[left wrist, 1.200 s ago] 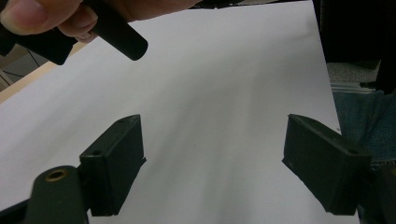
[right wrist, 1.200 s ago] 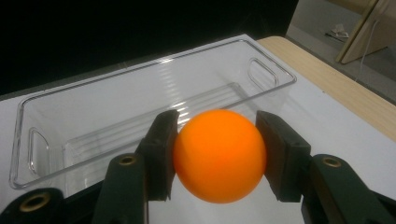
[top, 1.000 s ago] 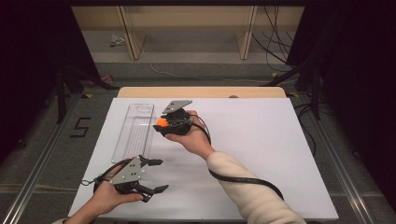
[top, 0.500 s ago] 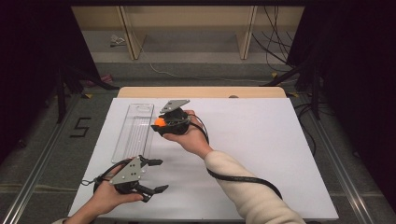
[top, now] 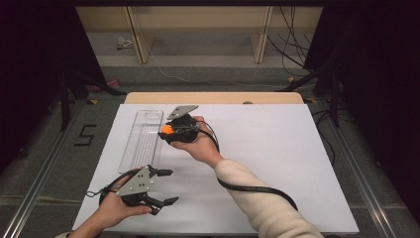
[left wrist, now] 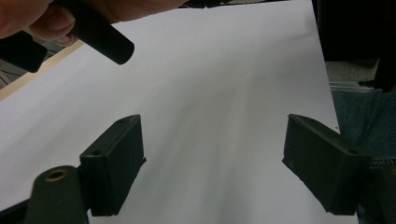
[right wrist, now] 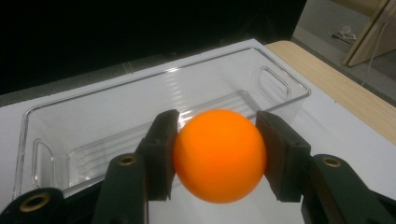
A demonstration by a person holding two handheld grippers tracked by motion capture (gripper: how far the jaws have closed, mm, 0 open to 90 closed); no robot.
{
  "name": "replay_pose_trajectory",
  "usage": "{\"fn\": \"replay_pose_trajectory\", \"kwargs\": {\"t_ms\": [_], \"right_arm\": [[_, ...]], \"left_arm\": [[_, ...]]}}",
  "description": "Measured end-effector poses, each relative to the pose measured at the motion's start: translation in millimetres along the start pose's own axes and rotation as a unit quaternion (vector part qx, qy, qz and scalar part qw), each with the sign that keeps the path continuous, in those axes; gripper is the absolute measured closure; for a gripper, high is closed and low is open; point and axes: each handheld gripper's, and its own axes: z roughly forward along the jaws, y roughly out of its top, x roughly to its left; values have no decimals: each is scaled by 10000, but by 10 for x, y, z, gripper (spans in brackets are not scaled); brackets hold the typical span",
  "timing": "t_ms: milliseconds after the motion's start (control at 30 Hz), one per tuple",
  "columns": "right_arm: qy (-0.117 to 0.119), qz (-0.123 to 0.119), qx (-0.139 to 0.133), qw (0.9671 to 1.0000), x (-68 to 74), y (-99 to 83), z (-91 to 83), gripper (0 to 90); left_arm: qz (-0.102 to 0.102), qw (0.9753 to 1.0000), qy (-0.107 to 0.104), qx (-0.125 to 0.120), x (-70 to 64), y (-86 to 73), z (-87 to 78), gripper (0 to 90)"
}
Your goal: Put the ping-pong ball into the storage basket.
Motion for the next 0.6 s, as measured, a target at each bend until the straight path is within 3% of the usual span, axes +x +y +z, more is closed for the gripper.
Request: {"fn": "replay_pose_trajectory", "kwargs": {"t_ms": [600], "right_arm": [[67, -24, 27, 10000, 29, 60, 102, 515]], "left_arm": [[-4, 10000, -30, 14, -3, -1, 2, 198]]}}
